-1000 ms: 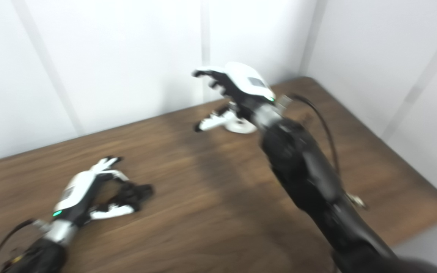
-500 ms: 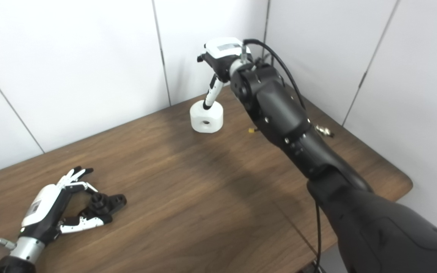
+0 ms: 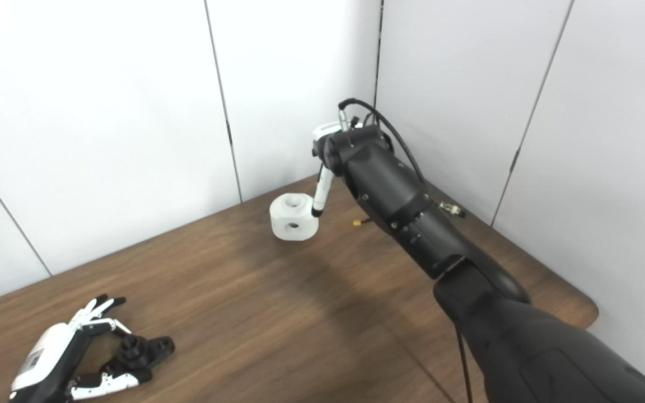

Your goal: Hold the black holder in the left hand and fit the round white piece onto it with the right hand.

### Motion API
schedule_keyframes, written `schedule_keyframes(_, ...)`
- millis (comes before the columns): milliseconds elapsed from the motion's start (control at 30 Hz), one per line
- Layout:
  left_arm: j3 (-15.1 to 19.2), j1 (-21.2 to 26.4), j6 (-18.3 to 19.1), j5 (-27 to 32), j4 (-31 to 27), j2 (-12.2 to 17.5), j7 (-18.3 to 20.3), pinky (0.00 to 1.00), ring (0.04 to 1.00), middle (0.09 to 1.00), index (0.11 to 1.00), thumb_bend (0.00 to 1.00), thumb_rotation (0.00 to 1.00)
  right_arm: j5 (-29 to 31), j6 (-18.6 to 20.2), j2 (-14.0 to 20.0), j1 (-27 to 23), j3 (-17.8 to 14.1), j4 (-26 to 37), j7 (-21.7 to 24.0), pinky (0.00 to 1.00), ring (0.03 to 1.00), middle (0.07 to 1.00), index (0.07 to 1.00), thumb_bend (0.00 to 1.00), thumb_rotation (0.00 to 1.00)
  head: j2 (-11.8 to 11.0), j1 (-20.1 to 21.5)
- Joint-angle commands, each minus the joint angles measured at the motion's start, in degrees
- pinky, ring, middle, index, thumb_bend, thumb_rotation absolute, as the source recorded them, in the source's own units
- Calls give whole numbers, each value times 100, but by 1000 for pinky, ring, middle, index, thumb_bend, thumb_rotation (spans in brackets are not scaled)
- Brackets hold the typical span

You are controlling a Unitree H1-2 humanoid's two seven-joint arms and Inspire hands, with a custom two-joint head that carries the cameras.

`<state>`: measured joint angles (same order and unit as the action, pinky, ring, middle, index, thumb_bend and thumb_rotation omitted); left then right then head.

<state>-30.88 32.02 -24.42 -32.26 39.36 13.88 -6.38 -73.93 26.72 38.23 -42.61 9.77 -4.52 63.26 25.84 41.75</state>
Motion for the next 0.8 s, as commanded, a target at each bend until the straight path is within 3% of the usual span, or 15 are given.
schedule_keyframes(0, -163, -732, 332, -283, 423, 207, 283, 1000, 1000, 924, 482, 524, 55, -94, 11, 104, -371, -29, 63, 44, 739, 999, 1000, 948, 1000, 424, 18, -31)
schedule_keyframes(300, -106, -784, 377, -281, 360, 190, 338, 1000, 1000, 924, 483, 524, 57, -78, 15, -126, -342, -120, -137, 8, 720, 993, 1000, 958, 1000, 429, 48, -85)
schedule_keyframes(400, -101, -792, 387, -285, 356, 193, 348, 1000, 1000, 926, 482, 524, 56, -92, 15, -179, -298, -86, -175, -63, 760, 999, 1000, 962, 1000, 435, 86, -126)
schedule_keyframes(533, -84, -812, 381, -257, 332, 196, 381, 1000, 1000, 923, 482, 524, 55, -60, 14, -252, -245, -31, -298, -244, 760, 959, 1000, 962, 1000, 455, 101, -140)
schedule_keyframes(633, -98, -825, 403, -299, 305, 193, 374, 1000, 1000, 924, 482, 524, 55, 32, 15, -376, -216, -80, -436, -487, 769, 947, 1000, 959, 1000, 440, 122, -177)
schedule_keyframes(767, -122, -855, 438, -330, 272, 177, 372, 1000, 1000, 926, 483, 524, 55, 465, -29, -520, -110, -103, -661, -1207, 824, 973, 1000, 943, 1000, 404, 146, -229)
